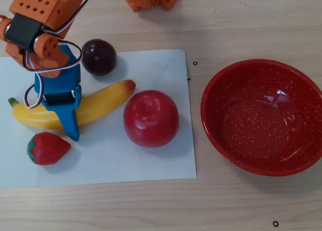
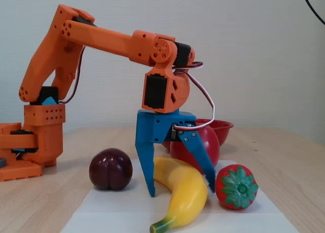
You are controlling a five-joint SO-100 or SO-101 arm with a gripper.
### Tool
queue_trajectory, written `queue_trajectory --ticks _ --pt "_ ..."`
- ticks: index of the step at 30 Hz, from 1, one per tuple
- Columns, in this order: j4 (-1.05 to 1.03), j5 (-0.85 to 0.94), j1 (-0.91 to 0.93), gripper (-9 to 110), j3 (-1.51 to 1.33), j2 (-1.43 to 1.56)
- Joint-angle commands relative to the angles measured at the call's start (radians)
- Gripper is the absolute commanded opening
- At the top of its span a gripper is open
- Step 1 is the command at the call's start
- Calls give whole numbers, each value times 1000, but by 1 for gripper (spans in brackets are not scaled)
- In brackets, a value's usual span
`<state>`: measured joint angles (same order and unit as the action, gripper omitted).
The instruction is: Grasp the banana and put it in the red bowl
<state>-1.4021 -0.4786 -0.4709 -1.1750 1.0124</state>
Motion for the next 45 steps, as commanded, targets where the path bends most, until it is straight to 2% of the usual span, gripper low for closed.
queue_trajectory --ticks 1,8,28,45 --pt "-2 -21 -14 31 15 60" --pt "-31 -35 -18 0 41 69" --pt "-385 107 6 0 436 215" --pt "-466 176 163 0 341 600"
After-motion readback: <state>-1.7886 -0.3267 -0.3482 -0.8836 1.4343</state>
